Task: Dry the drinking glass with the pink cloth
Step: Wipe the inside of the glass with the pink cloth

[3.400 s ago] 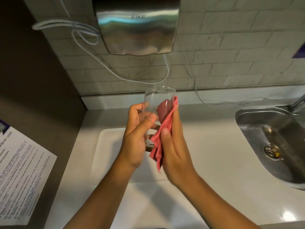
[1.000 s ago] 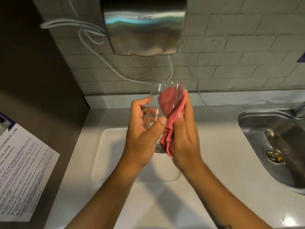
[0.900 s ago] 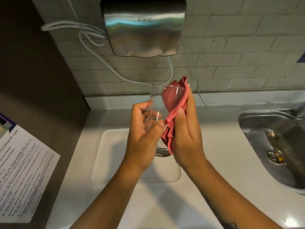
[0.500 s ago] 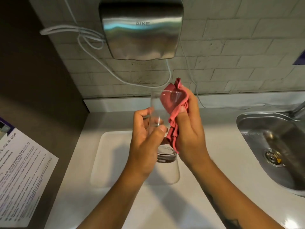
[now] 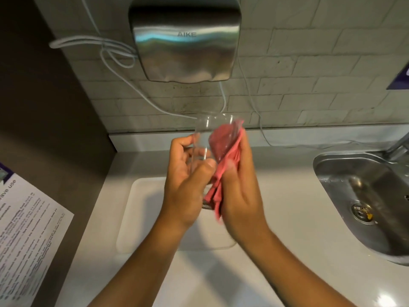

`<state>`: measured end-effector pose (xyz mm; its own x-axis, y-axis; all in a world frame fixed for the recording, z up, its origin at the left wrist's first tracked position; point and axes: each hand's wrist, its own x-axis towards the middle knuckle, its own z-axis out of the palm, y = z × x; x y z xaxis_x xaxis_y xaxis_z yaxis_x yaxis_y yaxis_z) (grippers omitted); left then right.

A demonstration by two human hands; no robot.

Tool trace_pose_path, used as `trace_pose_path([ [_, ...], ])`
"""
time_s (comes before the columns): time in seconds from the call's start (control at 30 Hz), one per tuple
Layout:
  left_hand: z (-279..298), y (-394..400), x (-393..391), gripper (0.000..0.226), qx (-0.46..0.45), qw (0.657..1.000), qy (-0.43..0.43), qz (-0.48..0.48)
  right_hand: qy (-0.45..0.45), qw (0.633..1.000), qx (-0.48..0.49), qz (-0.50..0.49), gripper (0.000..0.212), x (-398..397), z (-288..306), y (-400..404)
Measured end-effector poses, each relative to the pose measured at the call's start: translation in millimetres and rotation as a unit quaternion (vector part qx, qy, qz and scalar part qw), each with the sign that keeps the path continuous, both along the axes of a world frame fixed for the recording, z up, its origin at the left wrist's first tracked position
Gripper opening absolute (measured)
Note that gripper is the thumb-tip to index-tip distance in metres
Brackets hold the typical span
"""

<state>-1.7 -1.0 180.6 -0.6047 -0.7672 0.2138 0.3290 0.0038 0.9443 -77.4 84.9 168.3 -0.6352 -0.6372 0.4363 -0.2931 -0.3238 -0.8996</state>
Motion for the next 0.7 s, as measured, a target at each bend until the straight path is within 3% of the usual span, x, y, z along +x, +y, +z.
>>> trace_pose_path([
  [0.1, 5.5, -6.3, 0.3, 0.046, -0.019, 1.000, -0.005, -0.004, 0.027, 1.000, 0.009, -0.010, 0.064, 18.7, -24.1, 6.8],
  [0.3, -9.1, 12.6, 1.5, 0.037, 0.003, 1.000, -0.010, -0.021, -0.038, 0.999, -0.002, -0.018, 0.057, -20.4, 11.7, -5.0],
  [0.53, 4.9, -3.5, 2.5, 0.046, -0.033, 0.999, -0.036, 0.015, 0.029, 0.999, 0.023, 0.000, 0.059, 21.6, -23.9, 9.3],
  [0.7, -4.6, 9.9, 1.6, 0.050, -0.014, 0.998, -0.059, -0.007, -0.029, 0.999, 0.013, -0.032, 0.048, -16.8, 16.0, -4.2],
])
